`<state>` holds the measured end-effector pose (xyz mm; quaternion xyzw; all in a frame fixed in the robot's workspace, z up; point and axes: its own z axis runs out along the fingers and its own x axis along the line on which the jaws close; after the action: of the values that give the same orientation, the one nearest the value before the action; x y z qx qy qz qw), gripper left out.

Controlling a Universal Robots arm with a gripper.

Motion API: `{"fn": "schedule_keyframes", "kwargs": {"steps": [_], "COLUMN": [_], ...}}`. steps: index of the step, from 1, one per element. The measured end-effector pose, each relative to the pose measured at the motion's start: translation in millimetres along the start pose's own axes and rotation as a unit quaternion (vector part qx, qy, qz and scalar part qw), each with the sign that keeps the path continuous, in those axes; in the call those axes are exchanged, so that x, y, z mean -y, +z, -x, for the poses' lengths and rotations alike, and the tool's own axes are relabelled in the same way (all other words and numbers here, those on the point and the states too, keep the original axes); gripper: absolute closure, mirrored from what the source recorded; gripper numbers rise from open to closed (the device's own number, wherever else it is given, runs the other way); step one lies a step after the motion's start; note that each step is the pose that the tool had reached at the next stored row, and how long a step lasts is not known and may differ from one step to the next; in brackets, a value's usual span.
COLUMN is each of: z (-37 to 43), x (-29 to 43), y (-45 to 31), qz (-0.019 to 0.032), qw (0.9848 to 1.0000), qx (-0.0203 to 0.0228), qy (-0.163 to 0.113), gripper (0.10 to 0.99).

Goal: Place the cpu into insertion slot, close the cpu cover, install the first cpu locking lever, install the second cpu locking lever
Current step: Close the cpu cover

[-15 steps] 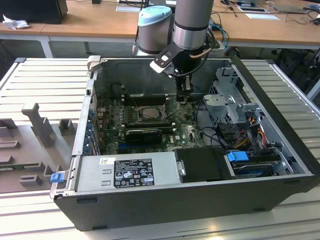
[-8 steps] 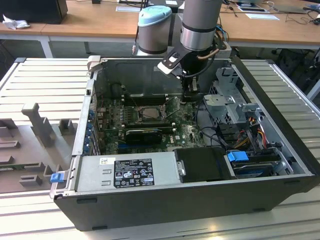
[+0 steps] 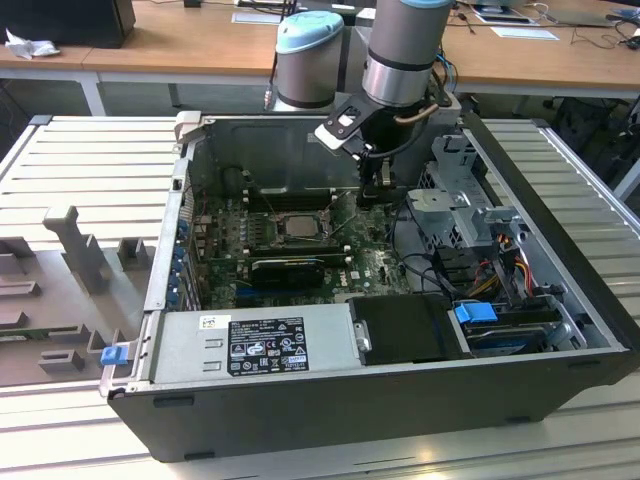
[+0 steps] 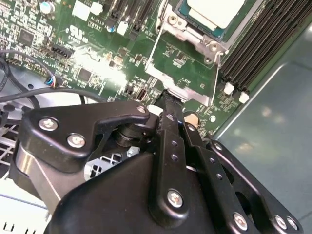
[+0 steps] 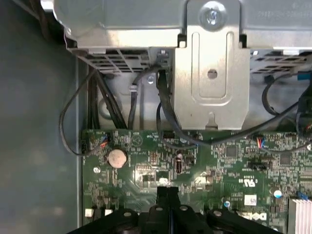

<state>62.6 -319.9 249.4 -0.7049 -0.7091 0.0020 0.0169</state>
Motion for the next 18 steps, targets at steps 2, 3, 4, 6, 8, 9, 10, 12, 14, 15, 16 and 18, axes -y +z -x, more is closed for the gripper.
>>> {"fn": "schedule_keyframes", "kwargs": {"steps": [2, 3, 4, 6, 8, 9, 10, 12, 14, 15, 16, 18], "z": [0.0, 0.0, 0.0, -0.1, -0.1, -0.1, -0.2, -0.2, -0.2, -0.2, -0.3, -0.2], "x": [4.5, 5.9, 8.3, 13.0, 23.1, 28.3, 31.7, 40.0, 48.1, 55.6, 60.6, 65.9], "y": [0.1, 0.1, 0.2, 0.4, 0.7, 0.9, 1.1, 1.6, 2.4, 3.6, 4.9, 10.7], "qz": [0.0001, 0.0007, 0.0027, 0.0047, 0.0062, 0.0066, 0.0069, 0.0077, 0.0086, 0.0099, 0.0109, 0.0116], "qw": [1.0000, 1.0000, 1.0000, 1.0000, 1.0000, 1.0000, 1.0000, 1.0000, 1.0000, 1.0000, 0.9999, 0.9999], "qx": [0.0000, 0.0000, 0.0000, 0.0000, 0.0000, 0.0000, 0.0000, 0.0000, 0.0000, 0.0001, 0.0001, 0.0001], "qy": [0.000, 0.000, 0.000, 0.000, 0.000, 0.000, 0.000, 0.000, -0.001, -0.001, -0.001, -0.001], "gripper": [0.980, 0.980, 0.980, 0.980, 0.980, 0.980, 0.980, 0.980, 0.980, 0.980, 0.980, 0.980]}}
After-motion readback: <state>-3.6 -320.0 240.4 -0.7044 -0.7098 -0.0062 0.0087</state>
